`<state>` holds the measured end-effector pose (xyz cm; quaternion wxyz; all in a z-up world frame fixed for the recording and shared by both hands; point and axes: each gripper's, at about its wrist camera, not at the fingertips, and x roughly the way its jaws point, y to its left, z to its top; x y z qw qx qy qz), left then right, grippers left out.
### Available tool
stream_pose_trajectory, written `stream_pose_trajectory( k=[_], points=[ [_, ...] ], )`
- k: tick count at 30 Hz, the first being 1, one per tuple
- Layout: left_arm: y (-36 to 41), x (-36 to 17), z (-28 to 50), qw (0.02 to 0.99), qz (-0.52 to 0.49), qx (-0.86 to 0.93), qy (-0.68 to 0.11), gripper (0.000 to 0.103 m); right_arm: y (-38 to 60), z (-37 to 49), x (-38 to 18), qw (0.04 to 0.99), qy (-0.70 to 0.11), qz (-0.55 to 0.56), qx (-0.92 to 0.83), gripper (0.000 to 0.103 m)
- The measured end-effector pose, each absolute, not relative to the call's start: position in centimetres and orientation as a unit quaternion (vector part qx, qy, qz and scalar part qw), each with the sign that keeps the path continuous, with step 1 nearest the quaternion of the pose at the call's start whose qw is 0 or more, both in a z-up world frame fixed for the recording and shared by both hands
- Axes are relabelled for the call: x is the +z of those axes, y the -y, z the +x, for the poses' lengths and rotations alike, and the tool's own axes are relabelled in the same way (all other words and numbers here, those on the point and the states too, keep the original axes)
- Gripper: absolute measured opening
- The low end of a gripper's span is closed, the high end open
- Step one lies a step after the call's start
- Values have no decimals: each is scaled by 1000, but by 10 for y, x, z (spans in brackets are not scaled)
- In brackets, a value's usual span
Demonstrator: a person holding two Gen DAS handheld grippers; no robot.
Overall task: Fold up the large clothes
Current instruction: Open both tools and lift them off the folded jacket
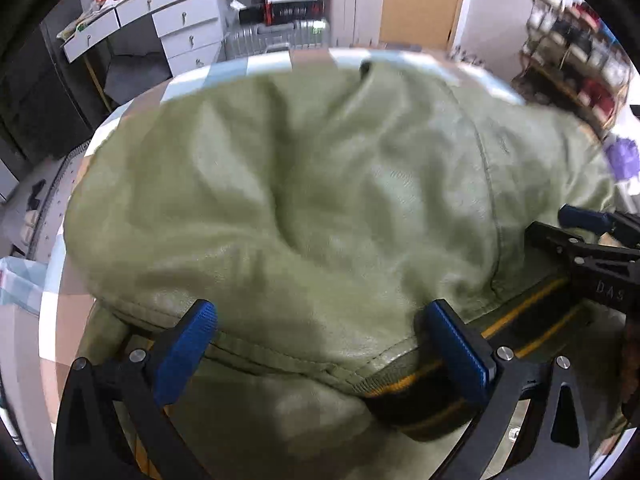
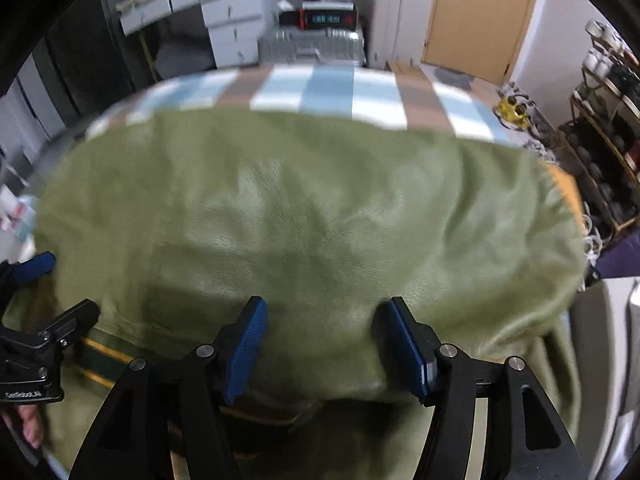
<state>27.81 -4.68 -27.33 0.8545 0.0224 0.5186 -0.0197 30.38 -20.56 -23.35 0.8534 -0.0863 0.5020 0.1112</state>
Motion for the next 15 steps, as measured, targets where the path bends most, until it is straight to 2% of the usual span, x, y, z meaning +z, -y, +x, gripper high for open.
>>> stream_pose_trajectory(
  k=[2, 5, 6, 9, 12, 15],
  points=[
    [51, -273, 286, 848, 50, -28, -526, 102, 202, 302, -242, 854, -496, -109, 109, 62],
    [35, -276, 293, 843, 5, -47, -536, 102, 204, 308, -237, 840, -517, -107, 122, 62],
    [34, -277, 294, 842, 5, -51, -537, 102, 208, 310, -230, 837, -522, -100, 131, 57],
    [37, -280, 295, 845, 22, -51, -533, 102, 225, 302, -206, 861, -482, -101, 125, 60],
    [42, -280, 292, 846, 27, -45, -531, 102, 241, 303, -236, 838, -523, -115, 110, 60],
    [39, -273, 284, 851, 21, -39, -523, 102, 250, 297, -237, 845, -516, -87, 113, 60]
  ],
)
